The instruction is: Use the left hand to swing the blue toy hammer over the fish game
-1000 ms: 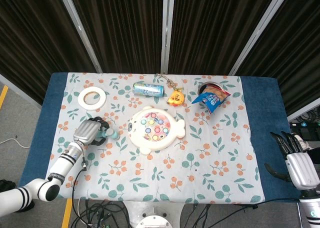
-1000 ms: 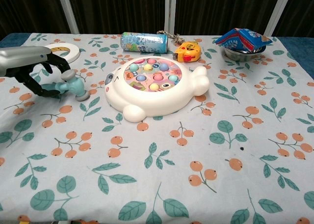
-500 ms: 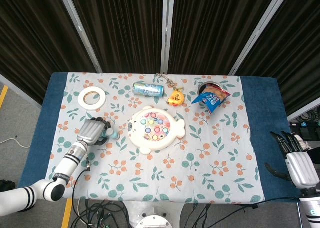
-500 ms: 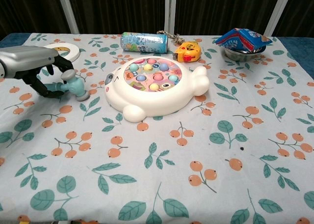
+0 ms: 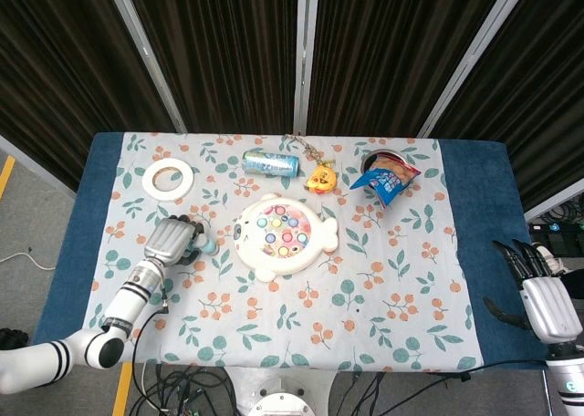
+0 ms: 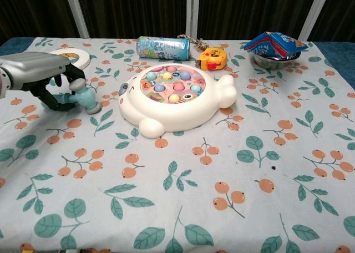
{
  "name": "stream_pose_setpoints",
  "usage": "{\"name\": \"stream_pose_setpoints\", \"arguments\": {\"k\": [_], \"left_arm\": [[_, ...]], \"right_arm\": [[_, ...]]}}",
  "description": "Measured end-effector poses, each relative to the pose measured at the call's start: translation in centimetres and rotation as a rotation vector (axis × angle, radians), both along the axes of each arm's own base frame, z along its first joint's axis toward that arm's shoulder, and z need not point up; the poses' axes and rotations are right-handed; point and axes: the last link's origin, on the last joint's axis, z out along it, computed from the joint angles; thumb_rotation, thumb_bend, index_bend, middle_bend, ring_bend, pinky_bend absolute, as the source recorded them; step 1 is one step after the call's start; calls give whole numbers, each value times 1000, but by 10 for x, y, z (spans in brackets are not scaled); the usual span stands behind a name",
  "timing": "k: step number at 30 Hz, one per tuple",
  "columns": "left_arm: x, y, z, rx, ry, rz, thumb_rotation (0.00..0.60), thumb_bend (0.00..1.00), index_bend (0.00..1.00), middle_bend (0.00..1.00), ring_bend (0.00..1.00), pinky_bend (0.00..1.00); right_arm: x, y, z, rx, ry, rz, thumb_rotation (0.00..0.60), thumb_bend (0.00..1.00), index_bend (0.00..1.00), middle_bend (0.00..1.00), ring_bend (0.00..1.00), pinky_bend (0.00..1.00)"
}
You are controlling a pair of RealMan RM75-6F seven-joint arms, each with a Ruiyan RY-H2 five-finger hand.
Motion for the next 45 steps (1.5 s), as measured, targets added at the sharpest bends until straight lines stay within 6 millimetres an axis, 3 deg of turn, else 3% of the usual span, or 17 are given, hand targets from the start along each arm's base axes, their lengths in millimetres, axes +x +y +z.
{"name": "stream_pose_setpoints", "arguments": {"k": [24,38,45], "left_arm": [[0,0,0,6,-15,-23,600,446,508,523,354,405],[14,10,20,34,-267,-185,600,551,638,695,506,631],[40,24,23,7,-341,-376,600,556,656,733,558,723]], "right_arm": [[0,2,0,-1,4,-6,600,148,33,163,0,0],[3,7,2,-10,12,-9,600,148,34,170,0,0],[2,10,3,-18,13,-21,600,147,33,172,0,0]]}}
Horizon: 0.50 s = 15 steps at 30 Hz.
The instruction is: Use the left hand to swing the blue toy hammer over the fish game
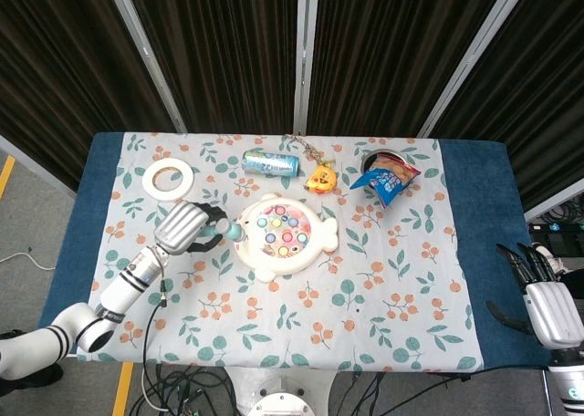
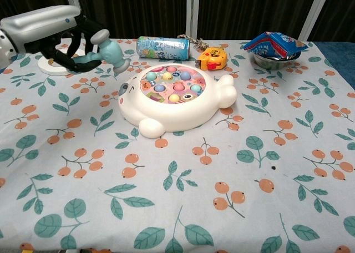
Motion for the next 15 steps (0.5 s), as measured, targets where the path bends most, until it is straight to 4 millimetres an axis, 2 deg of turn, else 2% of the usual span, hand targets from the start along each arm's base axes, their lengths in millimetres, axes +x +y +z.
{"name": "stream_pose_setpoints", "arguments": {"k": [5,15], "left_arm": [[20,11,-7,-20,28,-87,600,565,662,744,588,753],[44,26,-15,-53,207,-162,600,573,662,746,595,779]], "right_arm": [[0,2,3,-16,6,-6,600,139,33,172,0,0],[3,5,10,-47,21,-9,600,139,34,174,0,0]]}}
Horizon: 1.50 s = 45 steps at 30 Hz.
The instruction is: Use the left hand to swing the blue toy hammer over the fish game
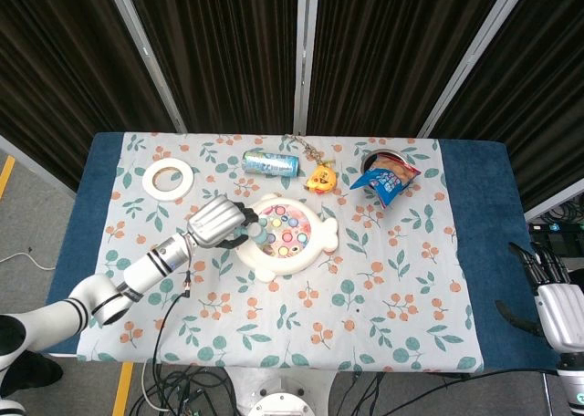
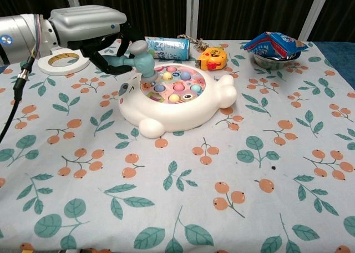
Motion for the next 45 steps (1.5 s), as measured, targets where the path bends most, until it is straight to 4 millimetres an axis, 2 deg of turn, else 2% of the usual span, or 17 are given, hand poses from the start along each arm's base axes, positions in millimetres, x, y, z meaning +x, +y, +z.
{"name": "stream_pose_setpoints", "arguments": {"k": [9,18,30,38,45], "left_arm": [[14,5,8,-14,73,11,600,581,662,747,595,778],[36,14,-9,-40,113,38,600,582,662,747,595,779],[30,15,-28,-17,175,48,600,583,662,749,595,778],[40,13,-18,-7,148,38,600,584,662,749,595,778],[60,12,-19,-4,157,7,600,583,662,749,595,778]], "right_arm": [[0,1,0,-5,-2,0,600,138,34,175,0,0],[-2,5,1,-10,-2,-9,600,139,33,175,0,0],[-5,7,1,-7,-6,-17,600,138,34,175,0,0],[-6,8,2,-13,-8,-17,600,139,33,175,0,0],[-8,7,2,-10,-10,-20,600,138,34,175,0,0]]}}
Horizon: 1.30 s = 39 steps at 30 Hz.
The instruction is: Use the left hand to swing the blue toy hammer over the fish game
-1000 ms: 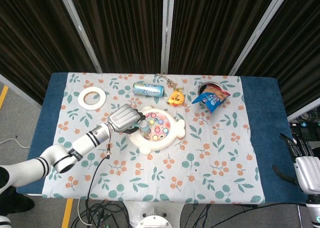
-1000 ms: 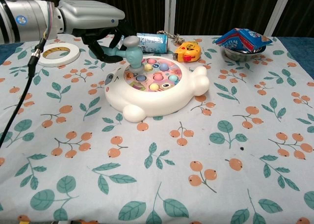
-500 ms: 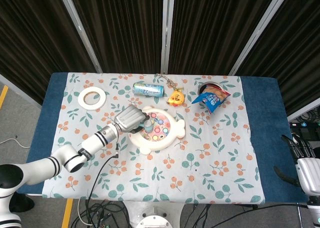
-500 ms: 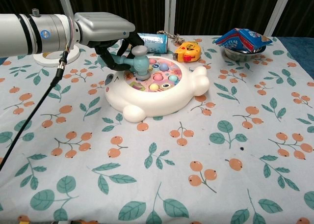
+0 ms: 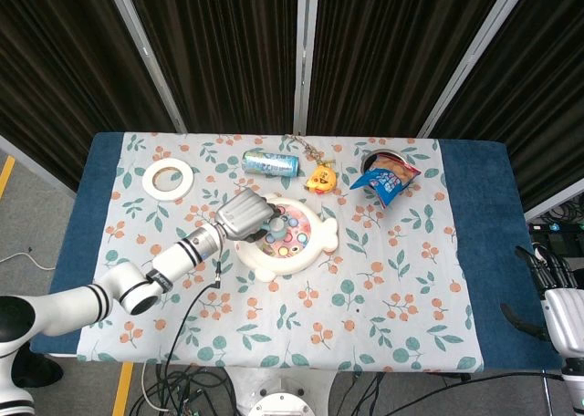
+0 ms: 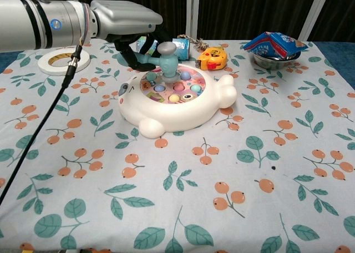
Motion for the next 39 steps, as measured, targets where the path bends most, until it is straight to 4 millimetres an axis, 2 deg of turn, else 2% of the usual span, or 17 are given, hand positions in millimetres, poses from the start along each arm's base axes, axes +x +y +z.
{"name": "stream_pose_setpoints", "arguments": {"k": [6,13,20,26,33,39], "left_arm": [[13,-1,-14,-3,38,-25,600,587,662,749,595,778],[15,3,-29,-8,92,-14,600,592,662,750,595,778],[18,3,-23,11,81,-18,600,592,663,751,595,778],[28,0,-18,28,59,-34,600,592,662,752,595,778],[44,2,-30,13,68,-38,600,593,662,752,595,776],[48,3,-43,9,113,-48,600,594,663,752,595,777]], "right_arm": [[-2,1,1,-2,-1,-6,600,138,34,175,0,0],[-5,1,1,2,-7,-12,600,139,33,175,0,0],[-7,2,2,-5,-10,-14,600,138,34,175,0,0],[-8,2,1,-2,-12,-11,600,138,34,175,0,0],[-8,2,2,-4,-9,-18,600,138,33,175,0,0],[-9,3,2,-3,-11,-23,600,138,33,175,0,0]]}}
